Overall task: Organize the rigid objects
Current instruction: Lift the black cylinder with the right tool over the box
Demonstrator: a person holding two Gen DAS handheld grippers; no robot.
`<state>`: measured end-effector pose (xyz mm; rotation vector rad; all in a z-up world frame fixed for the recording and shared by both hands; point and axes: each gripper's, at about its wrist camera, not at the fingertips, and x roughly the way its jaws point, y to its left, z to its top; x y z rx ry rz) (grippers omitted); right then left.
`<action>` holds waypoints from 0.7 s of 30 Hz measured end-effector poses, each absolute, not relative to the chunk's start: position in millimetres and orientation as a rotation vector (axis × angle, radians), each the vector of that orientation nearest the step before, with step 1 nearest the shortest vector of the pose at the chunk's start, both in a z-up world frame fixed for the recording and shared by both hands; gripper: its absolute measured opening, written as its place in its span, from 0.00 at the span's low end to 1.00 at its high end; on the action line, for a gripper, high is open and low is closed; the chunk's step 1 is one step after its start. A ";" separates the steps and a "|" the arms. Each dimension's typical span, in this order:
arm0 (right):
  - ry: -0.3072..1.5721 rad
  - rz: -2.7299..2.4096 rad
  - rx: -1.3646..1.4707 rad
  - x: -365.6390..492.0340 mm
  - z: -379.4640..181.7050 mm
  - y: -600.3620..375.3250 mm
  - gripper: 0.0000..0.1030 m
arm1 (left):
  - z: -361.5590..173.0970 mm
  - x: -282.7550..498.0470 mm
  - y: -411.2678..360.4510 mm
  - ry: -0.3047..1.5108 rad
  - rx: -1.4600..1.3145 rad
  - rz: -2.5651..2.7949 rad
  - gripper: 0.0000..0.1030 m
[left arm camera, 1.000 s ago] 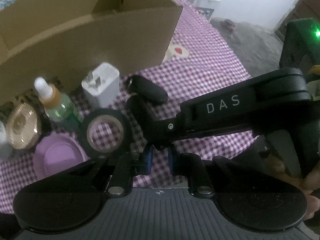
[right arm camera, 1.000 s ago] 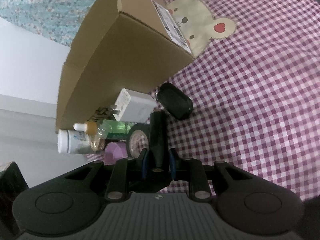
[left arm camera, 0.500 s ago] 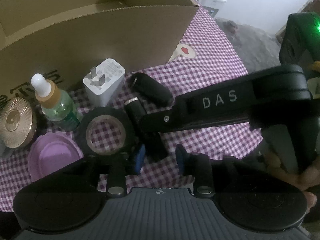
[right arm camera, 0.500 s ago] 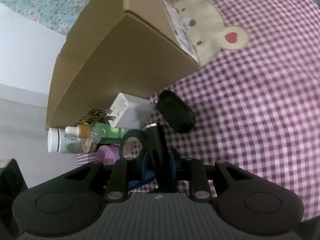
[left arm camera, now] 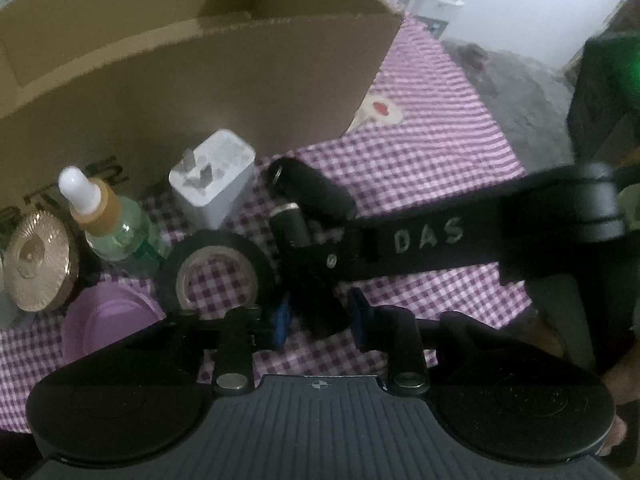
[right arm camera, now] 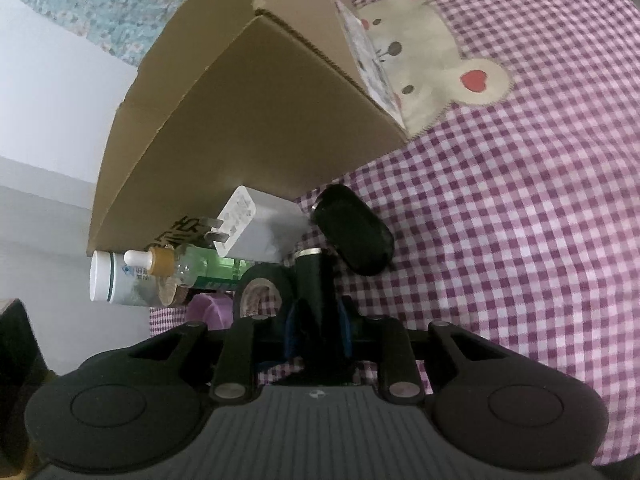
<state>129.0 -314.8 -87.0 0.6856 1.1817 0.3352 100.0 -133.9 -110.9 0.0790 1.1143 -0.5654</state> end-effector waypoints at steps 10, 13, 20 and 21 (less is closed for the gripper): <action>1.136 0.315 0.747 104.8 -68.4 -328.6 0.24 | -87.3 82.7 -121.7 1.048 0.046 -0.591 0.27; 1.092 0.322 0.737 96.9 -43.3 -323.4 0.24 | -65.0 74.0 -112.4 0.993 0.023 -0.601 0.27; 0.933 0.395 0.656 101.5 43.1 -299.1 0.24 | 8.5 72.5 -77.4 0.834 -0.023 -0.566 0.27; 0.912 0.418 0.640 107.8 56.1 -292.5 0.24 | 17.0 76.4 -71.6 0.817 -0.028 -0.551 0.27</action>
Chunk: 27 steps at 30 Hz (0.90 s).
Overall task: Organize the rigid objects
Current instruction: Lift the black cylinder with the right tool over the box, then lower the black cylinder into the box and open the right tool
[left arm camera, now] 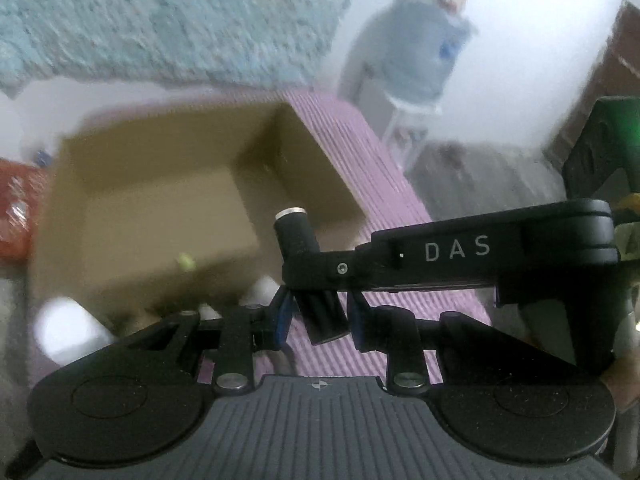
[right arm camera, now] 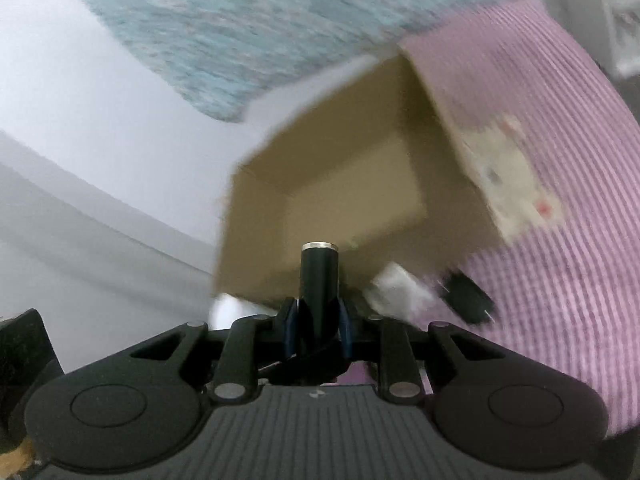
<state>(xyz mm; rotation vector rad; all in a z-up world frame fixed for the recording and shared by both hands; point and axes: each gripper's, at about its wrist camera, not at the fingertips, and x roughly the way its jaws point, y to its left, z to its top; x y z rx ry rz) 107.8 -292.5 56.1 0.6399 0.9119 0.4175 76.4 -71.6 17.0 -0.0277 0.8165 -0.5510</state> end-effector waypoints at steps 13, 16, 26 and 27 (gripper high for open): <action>1.169 0.566 0.598 284.5 50.2 -180.5 0.23 | -7.5 207.9 6.8 1.010 -0.100 -0.304 0.27; 1.265 0.534 0.611 312.5 20.5 -163.9 0.24 | -31.0 236.2 12.6 1.089 -0.113 -0.266 0.27; 1.413 0.488 0.698 344.2 -40.1 -137.8 0.24 | -43.1 245.0 25.5 1.120 -0.056 -0.184 0.31; 1.416 0.494 0.702 343.6 -40.4 -136.8 0.24 | -40.2 241.9 25.6 1.111 -0.056 -0.185 0.31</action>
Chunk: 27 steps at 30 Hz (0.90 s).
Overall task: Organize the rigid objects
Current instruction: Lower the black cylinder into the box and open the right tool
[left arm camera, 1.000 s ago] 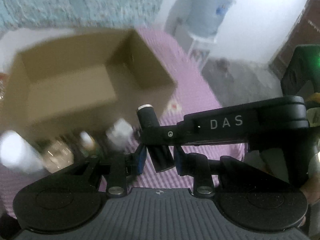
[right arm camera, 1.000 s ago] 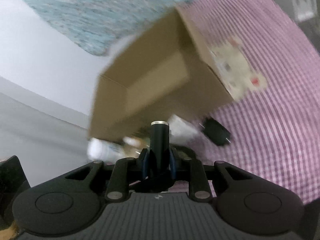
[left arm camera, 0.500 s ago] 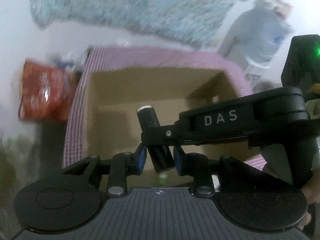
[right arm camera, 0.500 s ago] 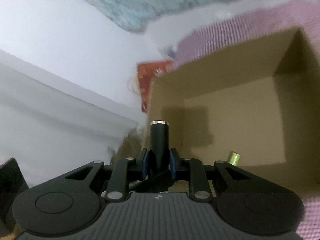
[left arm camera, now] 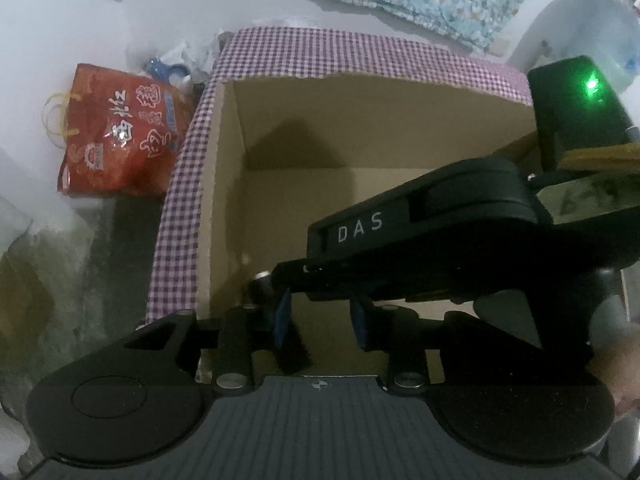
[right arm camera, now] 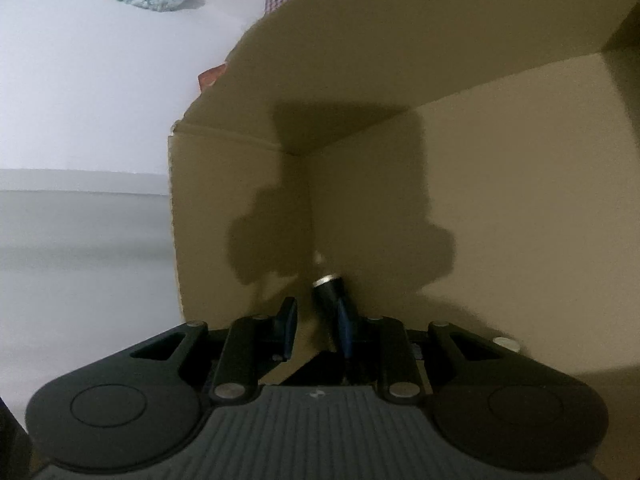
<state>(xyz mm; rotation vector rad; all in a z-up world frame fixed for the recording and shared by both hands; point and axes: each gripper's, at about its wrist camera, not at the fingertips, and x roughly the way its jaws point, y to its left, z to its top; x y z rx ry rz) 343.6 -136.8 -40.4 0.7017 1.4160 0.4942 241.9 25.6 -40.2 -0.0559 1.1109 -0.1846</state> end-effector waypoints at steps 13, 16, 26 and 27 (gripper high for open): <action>1.485 0.405 0.567 327.9 -17.8 -200.2 0.25 | 9.8 188.1 58.1 0.925 -0.189 -0.294 0.49; 1.586 0.342 0.513 328.2 -37.8 -197.2 0.30 | 13.6 178.0 66.8 0.902 -0.230 -0.305 0.51; 1.569 0.427 0.591 353.5 -42.5 -139.7 0.51 | 14.8 156.7 87.7 0.855 -0.233 -0.264 0.51; 1.546 0.449 0.615 354.1 -37.8 -137.1 0.51 | 15.0 155.5 89.1 0.849 -0.227 -0.259 0.51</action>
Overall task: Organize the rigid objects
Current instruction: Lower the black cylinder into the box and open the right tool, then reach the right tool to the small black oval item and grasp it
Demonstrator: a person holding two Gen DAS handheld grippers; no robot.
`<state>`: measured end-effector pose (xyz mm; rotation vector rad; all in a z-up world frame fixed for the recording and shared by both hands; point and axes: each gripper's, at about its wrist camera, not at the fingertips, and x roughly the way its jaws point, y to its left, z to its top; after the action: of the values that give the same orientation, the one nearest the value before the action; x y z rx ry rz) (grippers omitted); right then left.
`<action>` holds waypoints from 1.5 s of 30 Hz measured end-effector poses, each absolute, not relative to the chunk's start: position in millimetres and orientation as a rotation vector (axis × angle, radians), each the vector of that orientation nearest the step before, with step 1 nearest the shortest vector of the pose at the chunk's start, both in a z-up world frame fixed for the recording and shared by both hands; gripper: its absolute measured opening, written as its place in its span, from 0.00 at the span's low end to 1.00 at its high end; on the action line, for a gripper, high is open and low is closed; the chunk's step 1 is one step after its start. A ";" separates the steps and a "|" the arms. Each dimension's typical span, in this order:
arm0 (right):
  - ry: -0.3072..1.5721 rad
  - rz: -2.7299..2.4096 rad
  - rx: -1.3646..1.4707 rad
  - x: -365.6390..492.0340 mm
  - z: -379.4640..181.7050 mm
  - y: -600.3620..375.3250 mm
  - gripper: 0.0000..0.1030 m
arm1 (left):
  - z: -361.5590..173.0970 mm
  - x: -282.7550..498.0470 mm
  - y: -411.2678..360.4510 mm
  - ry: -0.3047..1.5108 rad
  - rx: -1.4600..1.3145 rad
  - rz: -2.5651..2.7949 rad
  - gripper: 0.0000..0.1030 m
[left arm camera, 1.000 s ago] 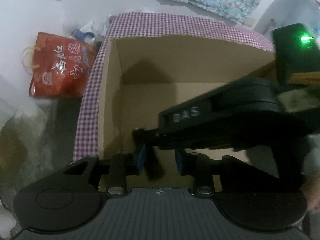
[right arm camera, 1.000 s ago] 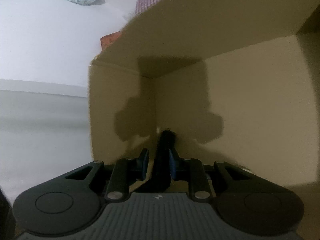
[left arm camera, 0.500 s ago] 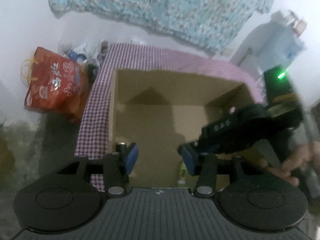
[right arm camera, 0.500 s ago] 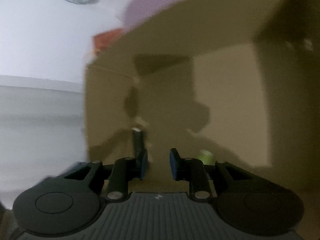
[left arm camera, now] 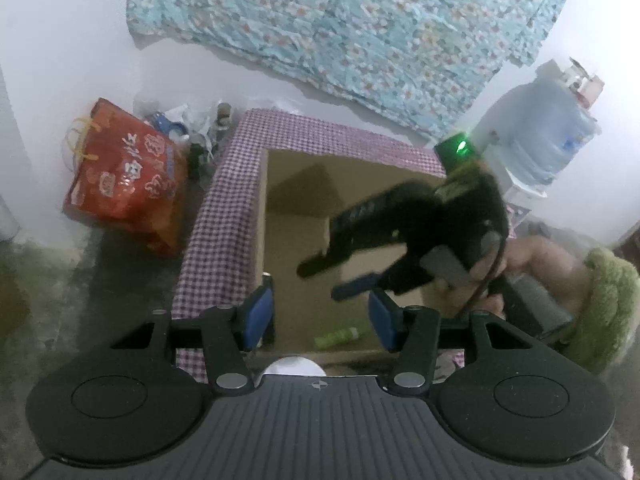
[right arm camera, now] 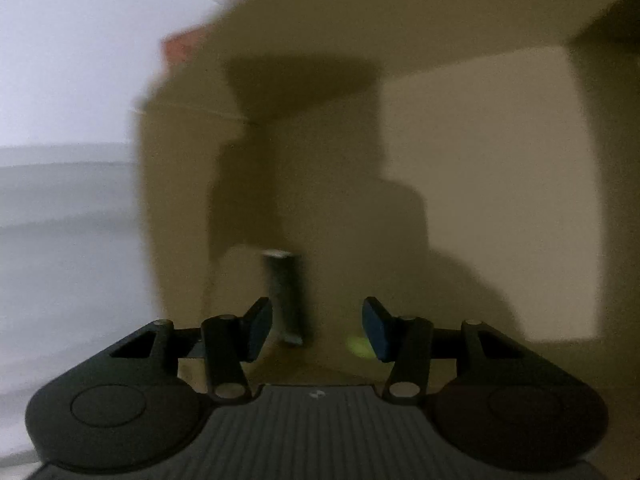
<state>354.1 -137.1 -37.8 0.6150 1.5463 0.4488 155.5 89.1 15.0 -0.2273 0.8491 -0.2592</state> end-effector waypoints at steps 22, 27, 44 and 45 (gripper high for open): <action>1.040 0.547 0.867 190.1 72.9 -266.1 0.56 | 5.3 102.9 82.9 0.820 -0.230 -0.428 0.54; 0.951 0.451 0.860 127.4 66.5 -294.4 0.61 | -6.3 84.5 66.1 0.854 -0.191 -0.485 0.55; 0.980 0.219 0.616 87.4 -16.8 -312.3 0.51 | -66.7 79.8 -65.6 0.922 0.049 -0.654 0.56; 0.981 0.232 0.604 95.5 -20.5 -311.8 0.48 | -69.9 82.6 -72.2 0.922 0.059 -0.659 0.55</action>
<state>95.5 -311.8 -20.5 0.6037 0.9805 0.2321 82.6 -72.2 -69.9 0.0587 0.9218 -0.6588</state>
